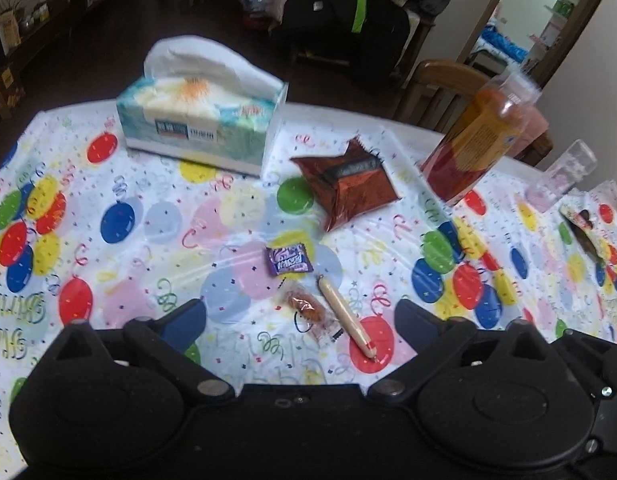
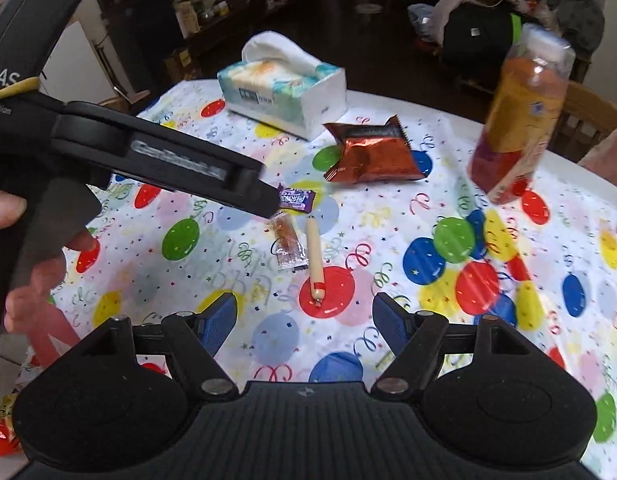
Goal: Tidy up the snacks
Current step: 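Grasp the small clear orange candy packet with the left tool while the right tool grasps the wooden stick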
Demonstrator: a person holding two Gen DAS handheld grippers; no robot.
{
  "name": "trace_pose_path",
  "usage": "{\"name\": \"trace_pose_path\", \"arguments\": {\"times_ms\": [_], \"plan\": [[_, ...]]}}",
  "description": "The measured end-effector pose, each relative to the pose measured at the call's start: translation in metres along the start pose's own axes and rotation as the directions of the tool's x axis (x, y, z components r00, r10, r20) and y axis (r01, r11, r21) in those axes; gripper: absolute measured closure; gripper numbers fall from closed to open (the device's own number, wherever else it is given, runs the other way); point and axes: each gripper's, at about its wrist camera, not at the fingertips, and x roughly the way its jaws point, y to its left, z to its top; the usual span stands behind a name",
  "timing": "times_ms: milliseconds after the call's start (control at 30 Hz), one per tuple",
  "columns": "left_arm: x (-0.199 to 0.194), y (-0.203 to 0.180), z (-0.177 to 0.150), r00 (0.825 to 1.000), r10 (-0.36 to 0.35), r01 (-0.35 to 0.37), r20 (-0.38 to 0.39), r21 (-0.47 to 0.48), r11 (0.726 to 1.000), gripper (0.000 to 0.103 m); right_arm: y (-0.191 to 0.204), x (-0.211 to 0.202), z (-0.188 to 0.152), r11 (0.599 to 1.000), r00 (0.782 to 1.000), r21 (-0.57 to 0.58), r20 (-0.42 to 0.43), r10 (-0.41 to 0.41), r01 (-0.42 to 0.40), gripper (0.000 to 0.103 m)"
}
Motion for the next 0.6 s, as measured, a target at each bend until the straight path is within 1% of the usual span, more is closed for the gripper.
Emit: {"name": "trace_pose_path", "arguments": {"times_ms": [167,233,300,333,433,500,600], "plan": [[0.025,0.000,0.003,0.999,-0.006,0.003,-0.045,-0.048,0.999,0.013,-0.009,0.028,0.006,0.999,0.999,0.033,-0.036,0.022,-0.021,0.028],[0.033,0.001,0.004,0.998,-0.011,0.007,-0.061,-0.066,0.998,0.018,-0.012,0.037,0.007,0.999,0.999,0.039,-0.039,0.029,-0.027,0.028],[0.040,0.002,0.005,0.997,-0.018,0.011,-0.078,-0.090,0.996,0.026,-0.013,0.045,0.008,0.999,0.999,0.039,-0.041,0.019,-0.018,0.029],[0.044,0.003,0.005,0.996,-0.020,0.011,-0.084,-0.105,0.994,0.028,-0.012,0.050,0.008,0.999,0.999,0.033,-0.045,0.014,-0.013,0.029],[0.052,0.005,0.005,0.994,-0.035,0.021,-0.100,-0.141,0.990,0.035,-0.009,0.060,0.008,1.000,0.998,0.003,-0.058,0.009,-0.009,0.035],[0.056,0.005,0.004,0.994,-0.041,0.026,-0.105,-0.145,0.989,0.045,-0.008,0.066,0.009,1.000,0.998,-0.009,-0.063,0.008,-0.008,0.045],[0.062,0.003,0.005,0.993,-0.042,0.026,-0.111,-0.144,0.989,0.052,-0.009,0.072,0.010,1.000,0.998,-0.002,-0.061,0.013,-0.013,0.056]]}}
